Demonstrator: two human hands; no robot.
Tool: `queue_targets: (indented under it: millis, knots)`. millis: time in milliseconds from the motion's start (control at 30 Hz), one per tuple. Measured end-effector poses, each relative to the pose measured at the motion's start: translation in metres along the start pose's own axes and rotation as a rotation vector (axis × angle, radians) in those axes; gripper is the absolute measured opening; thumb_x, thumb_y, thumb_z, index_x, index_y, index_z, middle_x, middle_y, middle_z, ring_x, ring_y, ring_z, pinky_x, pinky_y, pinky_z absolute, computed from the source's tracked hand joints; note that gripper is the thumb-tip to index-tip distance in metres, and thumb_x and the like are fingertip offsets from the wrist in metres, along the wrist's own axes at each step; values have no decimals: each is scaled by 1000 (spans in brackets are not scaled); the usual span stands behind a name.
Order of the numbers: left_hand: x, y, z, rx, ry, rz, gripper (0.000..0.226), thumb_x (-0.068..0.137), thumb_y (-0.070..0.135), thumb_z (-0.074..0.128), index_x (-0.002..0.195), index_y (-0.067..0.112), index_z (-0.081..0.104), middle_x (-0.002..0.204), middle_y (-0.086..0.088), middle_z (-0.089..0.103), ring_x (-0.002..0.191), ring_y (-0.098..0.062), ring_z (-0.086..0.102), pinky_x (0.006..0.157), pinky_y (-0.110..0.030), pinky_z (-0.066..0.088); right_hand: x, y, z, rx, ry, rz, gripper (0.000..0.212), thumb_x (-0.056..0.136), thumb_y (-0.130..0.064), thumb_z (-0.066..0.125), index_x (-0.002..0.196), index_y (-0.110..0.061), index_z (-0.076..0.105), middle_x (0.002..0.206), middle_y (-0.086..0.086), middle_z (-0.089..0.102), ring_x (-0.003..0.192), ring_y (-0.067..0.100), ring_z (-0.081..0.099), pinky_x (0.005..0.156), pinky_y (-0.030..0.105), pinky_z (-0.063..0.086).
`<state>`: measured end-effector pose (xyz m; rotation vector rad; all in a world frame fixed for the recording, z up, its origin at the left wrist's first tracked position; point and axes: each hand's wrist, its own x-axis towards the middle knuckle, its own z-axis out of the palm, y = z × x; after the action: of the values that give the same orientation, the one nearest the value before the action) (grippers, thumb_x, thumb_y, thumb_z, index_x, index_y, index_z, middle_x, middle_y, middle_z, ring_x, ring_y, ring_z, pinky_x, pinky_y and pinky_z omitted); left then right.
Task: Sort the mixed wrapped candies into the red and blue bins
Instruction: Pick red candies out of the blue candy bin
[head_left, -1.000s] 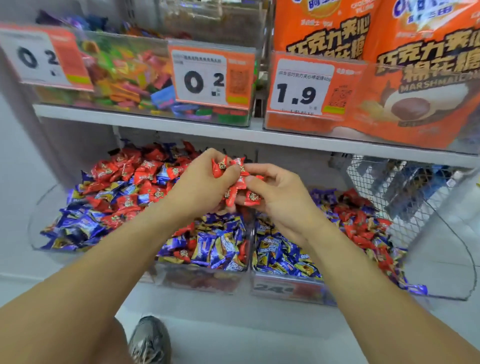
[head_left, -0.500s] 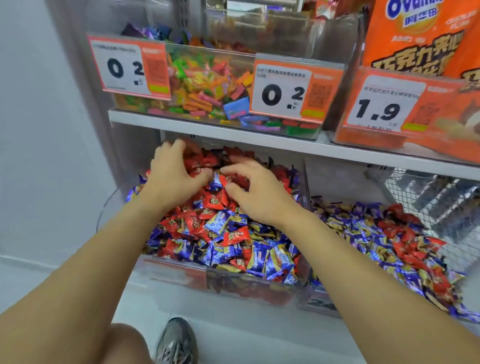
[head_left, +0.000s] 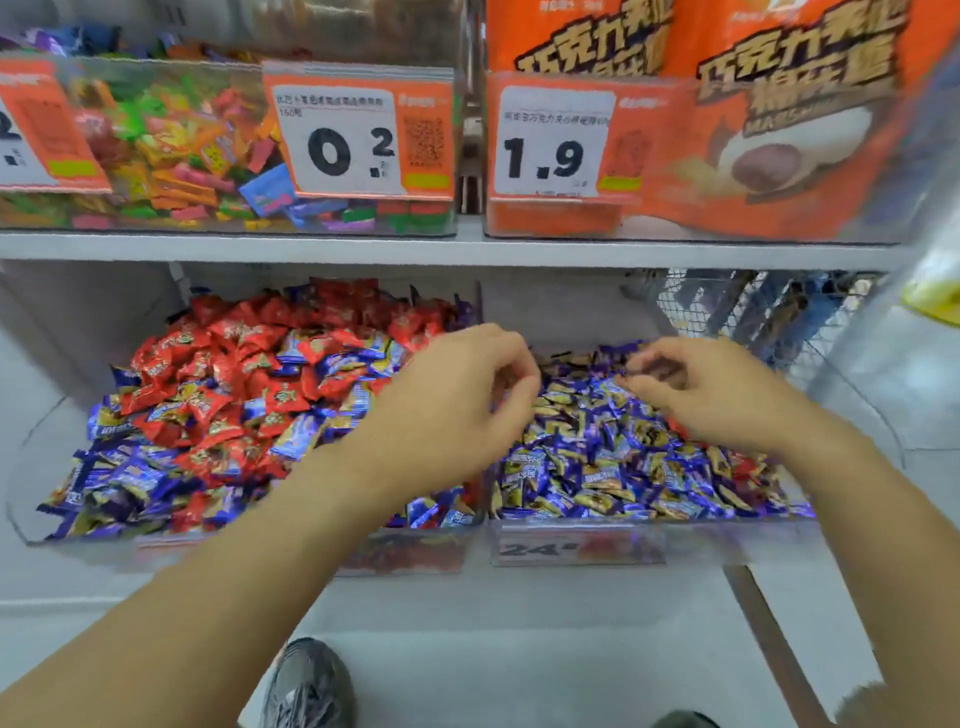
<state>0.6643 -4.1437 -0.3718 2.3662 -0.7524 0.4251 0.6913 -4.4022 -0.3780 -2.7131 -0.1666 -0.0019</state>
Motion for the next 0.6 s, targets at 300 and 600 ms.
queue_targets:
  millis: [300, 600]
  knots:
    - [64, 46, 126, 23, -645, -56, 25, 91, 30, 64, 109, 13, 61, 103, -3, 66, 93, -22, 61, 83, -34, 49, -25, 86, -13, -288, -493, 158, 106, 68, -44, 89, 155, -38, 29, 155, -1, 40, 137, 19, 44, 96, 18, 33]
    - [105, 56, 183, 242, -593, 19, 73, 76, 45, 77, 131, 12, 41, 128, -11, 37, 120, -29, 38, 104, -42, 39, -23, 114, -1, 61, -283, 114, 49, 72, -13, 88, 114, -27, 68, 89, -10, 66, 72, 7, 65, 59, 11, 46]
